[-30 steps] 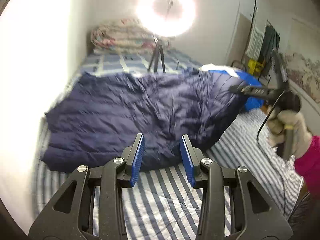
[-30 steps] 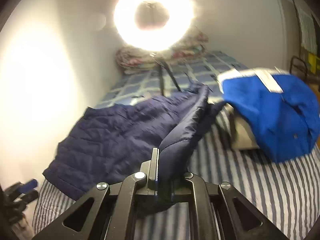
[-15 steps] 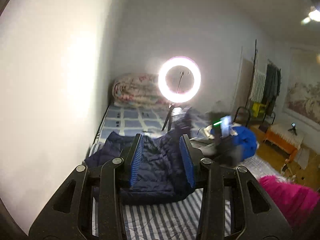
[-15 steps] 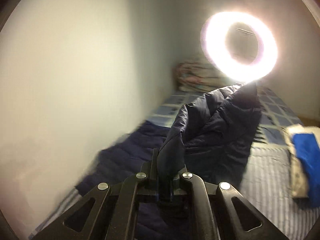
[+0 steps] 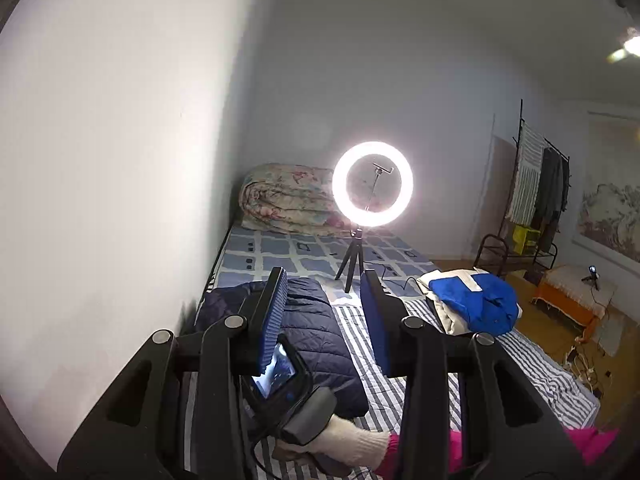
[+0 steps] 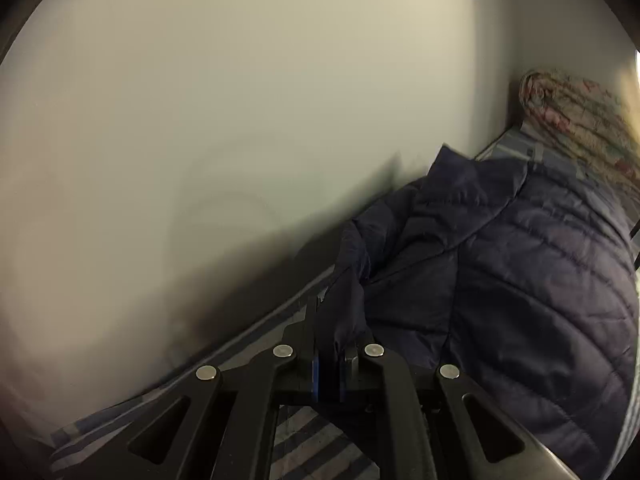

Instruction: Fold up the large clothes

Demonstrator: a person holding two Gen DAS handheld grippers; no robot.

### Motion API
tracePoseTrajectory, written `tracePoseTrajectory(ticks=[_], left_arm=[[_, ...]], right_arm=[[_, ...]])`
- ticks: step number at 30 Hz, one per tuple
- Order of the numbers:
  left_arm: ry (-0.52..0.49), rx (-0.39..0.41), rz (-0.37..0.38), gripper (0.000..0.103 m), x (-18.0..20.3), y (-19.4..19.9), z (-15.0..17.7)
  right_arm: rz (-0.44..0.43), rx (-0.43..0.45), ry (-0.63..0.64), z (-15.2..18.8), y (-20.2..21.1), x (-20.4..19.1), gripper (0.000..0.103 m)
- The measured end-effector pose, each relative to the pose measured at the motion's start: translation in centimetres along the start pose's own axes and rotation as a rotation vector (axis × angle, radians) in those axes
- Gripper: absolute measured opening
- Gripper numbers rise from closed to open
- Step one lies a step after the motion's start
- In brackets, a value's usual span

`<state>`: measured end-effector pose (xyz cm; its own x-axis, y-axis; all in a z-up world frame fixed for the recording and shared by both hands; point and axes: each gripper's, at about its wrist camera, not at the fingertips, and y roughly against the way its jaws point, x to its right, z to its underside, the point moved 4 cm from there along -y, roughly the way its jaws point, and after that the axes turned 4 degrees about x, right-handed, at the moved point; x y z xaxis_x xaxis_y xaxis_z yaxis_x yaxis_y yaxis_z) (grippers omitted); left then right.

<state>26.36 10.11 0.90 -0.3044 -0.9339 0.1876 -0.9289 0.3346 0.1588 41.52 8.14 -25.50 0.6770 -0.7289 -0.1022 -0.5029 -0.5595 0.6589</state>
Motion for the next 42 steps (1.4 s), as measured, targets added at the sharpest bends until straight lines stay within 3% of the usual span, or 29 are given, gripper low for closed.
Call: tracePoseTrajectory(ticks=[5, 7, 9, 12, 16, 19, 23, 29, 32, 35, 40, 42], left_arm=[[-0.003, 0.008, -0.012, 0.039, -0.2, 0.1, -0.2], [-0.007, 0.005, -0.019, 0.039, -0.2, -0.1, -0.1], [-0.006, -0.001, -0.024, 0.039, -0.3, -0.3, 0.1], [-0.002, -0.011, -0.035, 0.039, -0.6, -0.6, 0.2], [0.005, -0.042, -0.049, 0.039, -1.3, -2.2, 0.8], [0.016, -0.099, -0.063, 0.039, -2.3, -4.7, 1.9], [0.038, -0.220, -0.107, 0.039, -4.6, -10.3, 5.5], [-0.036, -0.427, -0.302, 0.039, -9.0, -19.3, 14.5], [-0.079, -0.544, -0.371, 0.039, -11.2, -21.5, 19.3], [-0.105, -0.600, -0.375, 0.042, -12.6, -21.5, 22.8], [-0.109, -0.571, -0.352, 0.042, -11.8, -20.4, 20.9], [-0.123, -0.508, -0.333, 0.042, -10.8, -20.0, 18.4]], right_arm=[[-0.028, 0.019, -0.066, -0.4, -0.2, 2.1, 0.004], [-0.060, 0.026, -0.094, -1.1, 0.5, 2.8, 0.012], [-0.099, 0.027, -0.122, -1.4, 1.0, 3.1, 0.032], [-0.159, 0.054, -0.156, -1.6, 3.7, 4.4, 0.038], [-0.142, 0.077, -0.188, -0.8, 7.3, 7.7, 0.039], [-0.063, 0.097, -0.222, 1.0, 10.4, 10.8, 0.039], [0.079, 0.086, -0.244, 2.4, 12.7, 14.8, 0.039], [0.108, 0.050, -0.247, 4.0, 12.0, 17.4, 0.039], [0.125, 0.009, -0.205, 5.6, 11.8, 16.4, 0.039], [0.153, -0.049, -0.163, 7.6, 10.1, 16.3, 0.036], [0.095, -0.041, -0.185, 8.0, 10.9, 17.0, 0.037], [0.047, 0.002, -0.234, 7.7, 12.0, 17.9, 0.046]])
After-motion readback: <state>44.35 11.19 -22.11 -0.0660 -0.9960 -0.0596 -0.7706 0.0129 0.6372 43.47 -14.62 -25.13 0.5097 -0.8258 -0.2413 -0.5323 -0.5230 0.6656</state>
